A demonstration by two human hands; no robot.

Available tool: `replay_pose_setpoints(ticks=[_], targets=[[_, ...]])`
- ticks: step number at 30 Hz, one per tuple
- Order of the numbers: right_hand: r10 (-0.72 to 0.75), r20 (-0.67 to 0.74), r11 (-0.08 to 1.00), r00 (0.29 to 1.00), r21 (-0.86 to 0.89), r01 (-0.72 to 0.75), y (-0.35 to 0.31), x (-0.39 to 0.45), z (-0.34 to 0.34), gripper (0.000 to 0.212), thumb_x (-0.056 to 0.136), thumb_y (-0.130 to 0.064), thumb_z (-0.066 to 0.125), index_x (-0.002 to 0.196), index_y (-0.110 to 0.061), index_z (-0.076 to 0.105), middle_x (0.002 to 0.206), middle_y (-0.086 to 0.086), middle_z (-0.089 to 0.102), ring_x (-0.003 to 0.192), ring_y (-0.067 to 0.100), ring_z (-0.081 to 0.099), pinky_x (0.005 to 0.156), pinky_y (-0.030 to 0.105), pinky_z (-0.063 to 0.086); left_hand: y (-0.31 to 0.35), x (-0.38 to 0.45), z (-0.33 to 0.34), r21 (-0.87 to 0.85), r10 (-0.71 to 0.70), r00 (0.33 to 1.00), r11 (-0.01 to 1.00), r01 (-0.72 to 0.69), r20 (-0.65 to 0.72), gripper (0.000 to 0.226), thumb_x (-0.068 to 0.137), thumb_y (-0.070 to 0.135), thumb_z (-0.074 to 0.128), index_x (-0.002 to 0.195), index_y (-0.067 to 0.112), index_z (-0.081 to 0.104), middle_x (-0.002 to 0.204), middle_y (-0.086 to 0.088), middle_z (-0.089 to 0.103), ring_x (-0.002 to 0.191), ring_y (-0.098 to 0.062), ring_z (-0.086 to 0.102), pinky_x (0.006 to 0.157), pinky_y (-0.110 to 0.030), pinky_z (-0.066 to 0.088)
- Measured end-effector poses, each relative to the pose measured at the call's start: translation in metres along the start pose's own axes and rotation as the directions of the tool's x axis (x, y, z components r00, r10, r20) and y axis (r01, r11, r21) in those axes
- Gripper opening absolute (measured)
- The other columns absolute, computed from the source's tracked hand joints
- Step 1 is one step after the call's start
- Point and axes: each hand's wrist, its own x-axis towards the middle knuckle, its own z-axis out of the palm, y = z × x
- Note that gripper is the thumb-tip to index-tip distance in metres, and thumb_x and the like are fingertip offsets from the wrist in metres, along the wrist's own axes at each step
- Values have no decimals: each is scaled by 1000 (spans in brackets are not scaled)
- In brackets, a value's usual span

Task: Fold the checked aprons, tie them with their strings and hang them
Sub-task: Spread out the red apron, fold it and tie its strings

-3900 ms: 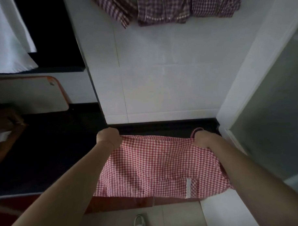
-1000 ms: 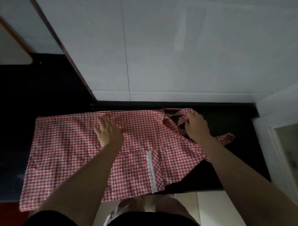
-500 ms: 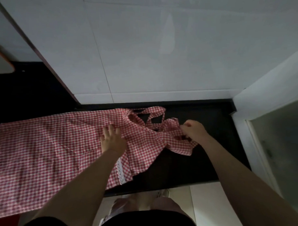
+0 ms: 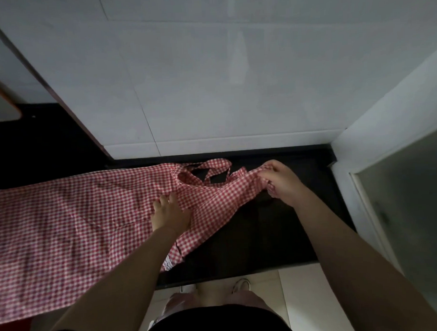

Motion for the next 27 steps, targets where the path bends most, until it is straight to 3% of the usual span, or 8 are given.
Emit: replay_pose_setpoints(ticks=[2, 4, 7, 10, 13, 19, 23, 27], targets=[[-8, 76, 998, 997, -53, 12, -4, -3, 5, 16, 95, -21, 61, 110, -15, 61, 103, 6, 69, 85, 15, 67, 66, 26, 51, -2, 0, -2, 10, 26, 1000, 1000, -26, -2, 73, 93, 52, 49, 150, 13, 23, 151, -15, 30, 136, -36, 30, 105, -47, 41], [82, 135, 941, 988, -338, -32, -2, -2, 6, 23, 96, -34, 60, 108, -15, 63, 101, 4, 70, 83, 15, 67, 66, 27, 53, -4, 0, -4, -15, 42, 999, 999, -42, 11, 73, 95, 51, 46, 153, 16, 19, 158, -12, 22, 141, -38, 24, 107, -47, 38], [414, 120, 402, 902, -914, -62, 6, 1, -3, 38, 93, -40, 58, 114, -9, 66, 110, 8, 67, 89, 22, 63, 79, 34, 53, -5, -1, -7, -15, 61, 997, 998, -61, 43, 76, 94, 58, 45, 155, 28, 12, 164, -2, 7, 145, -39, 16, 103, -51, 42], [395, -92, 64, 914, -990, -127, 24, 1, -6, 42, 86, -33, 62, 122, -13, 58, 126, 8, 57, 110, 27, 57, 95, 43, 46, -1, -6, -6, 107, 63, 992, 991, -75, 110, 93, 84, 76, 45, 155, 37, -1, 165, -1, -6, 147, -45, 9, 100, -54, 45], [183, -1, 66, 983, -998, -14, 41, 6, 3, 49, 92, -43, 57, 133, -18, 48, 129, 7, 54, 117, 24, 53, 102, 43, 36, 0, -11, 3, 253, 41, 981, 963, -89, 189, 123, 67, 85, 56, 153, 37, -16, 163, -7, -17, 146, -49, 1, 109, -61, 33], [298, 43, 156, 953, -988, -4, 74, 12, 11, 76, 87, -45, 64, 148, -18, 27, 140, 11, 47, 126, 28, 48, 110, 53, 29, -10, -5, -5, 250, -38, 963, 968, -31, 268, 146, 53, 75, 78, 151, 35, -23, 161, -10, -25, 144, -54, -7, 111, -64, 27], [256, 70, 195, 964, -981, 20, 87, 6, 3, 40, 97, -29, 52, 133, -15, 48, 128, 7, 58, 115, 25, 56, 105, 45, 41, -19, -2, -6, 152, -38, 967, 988, -1, 253, 142, 55, 79, 73, 153, 32, -19, 162, -8, -21, 145, -50, -12, 111, -69, 20], [39, -109, 147, 993, -983, -113, 78, -4, -22, 25, 100, -19, 47, 119, -15, 62, 119, 6, 64, 110, 25, 61, 91, 35, 45, -19, -5, -1, 171, -27, 967, 985, -17, 252, 148, 50, 82, 72, 151, 32, -24, 159, -9, -30, 145, -47, -18, 111, -72, 14]])
